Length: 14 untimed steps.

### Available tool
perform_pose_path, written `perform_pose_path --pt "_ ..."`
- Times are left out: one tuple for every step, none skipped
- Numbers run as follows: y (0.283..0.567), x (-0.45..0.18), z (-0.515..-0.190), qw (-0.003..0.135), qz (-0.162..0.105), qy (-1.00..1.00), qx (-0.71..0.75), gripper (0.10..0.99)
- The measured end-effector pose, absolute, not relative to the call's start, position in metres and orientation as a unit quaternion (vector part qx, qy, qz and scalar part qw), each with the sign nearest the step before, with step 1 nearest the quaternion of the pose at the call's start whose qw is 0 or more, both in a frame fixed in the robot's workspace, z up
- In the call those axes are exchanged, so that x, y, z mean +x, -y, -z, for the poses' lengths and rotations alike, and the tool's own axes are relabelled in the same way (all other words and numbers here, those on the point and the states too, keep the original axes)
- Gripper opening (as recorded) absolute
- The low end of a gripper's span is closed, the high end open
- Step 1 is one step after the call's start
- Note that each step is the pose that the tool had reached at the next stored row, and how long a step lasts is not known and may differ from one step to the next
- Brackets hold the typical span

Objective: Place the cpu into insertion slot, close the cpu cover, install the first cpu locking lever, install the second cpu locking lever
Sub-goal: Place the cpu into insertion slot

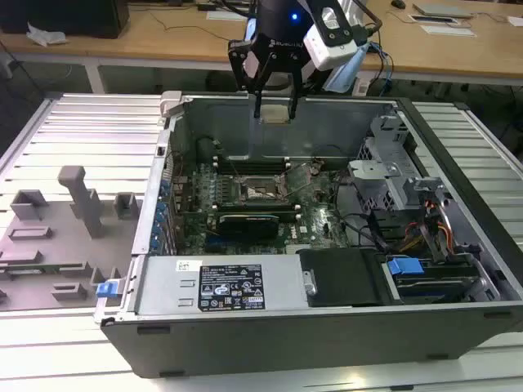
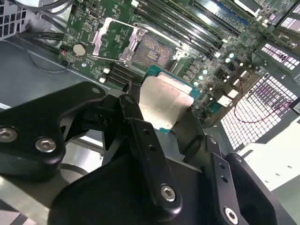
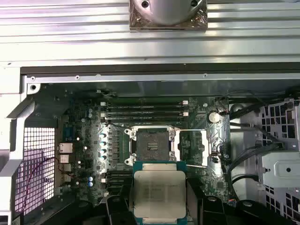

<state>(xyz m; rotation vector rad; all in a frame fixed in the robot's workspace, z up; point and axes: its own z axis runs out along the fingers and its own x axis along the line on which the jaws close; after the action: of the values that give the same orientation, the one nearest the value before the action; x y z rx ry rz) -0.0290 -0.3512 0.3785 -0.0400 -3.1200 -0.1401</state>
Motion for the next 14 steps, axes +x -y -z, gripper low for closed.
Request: perform_pose_path --pt "0.3513 -0.0290 -0.3785 0.009 0.045 0.999 -0.013 0.537" --pt "0.3512 -0.0290 -0.3785 0.009 0.045 0.999 -0.013 0.537" --pt "0.3512 -0.0290 -0.3785 0.009 0.045 0.999 -0.013 0.537" --pt "0.3512 -0.0290 -0.3785 0.009 0.045 0.999 -0.013 0.537" --pt "0.3512 -0.0290 -0.3785 0.009 0.045 0.999 -0.013 0.537" --pt "0.3512 -0.0290 -0.3785 0.009 0.045 0.999 -0.013 0.537" --pt "0.3512 -0.0290 -0.3783 0.009 0.045 0.999 -0.013 0.537" --pt "0.3512 -0.0291 -0.3774 0.009 0.045 0.999 -0.013 0.537" --pt "0.3513 -0.0293 -0.3766 0.009 0.045 0.999 -0.013 0.537" --pt "0.3512 -0.0296 -0.3754 0.008 0.045 0.999 -0.013 0.537" --pt "0.3512 -0.0299 -0.3739 0.008 0.045 0.999 -0.013 0.537" --pt "0.3512 -0.0302 -0.3727 0.008 0.045 0.999 -0.013 0.537" --pt "0.3512 -0.0305 -0.3710 0.008 0.045 0.999 -0.013 0.537" --pt "0.3512 -0.0309 -0.3687 0.008 0.045 0.999 -0.013 0.537"
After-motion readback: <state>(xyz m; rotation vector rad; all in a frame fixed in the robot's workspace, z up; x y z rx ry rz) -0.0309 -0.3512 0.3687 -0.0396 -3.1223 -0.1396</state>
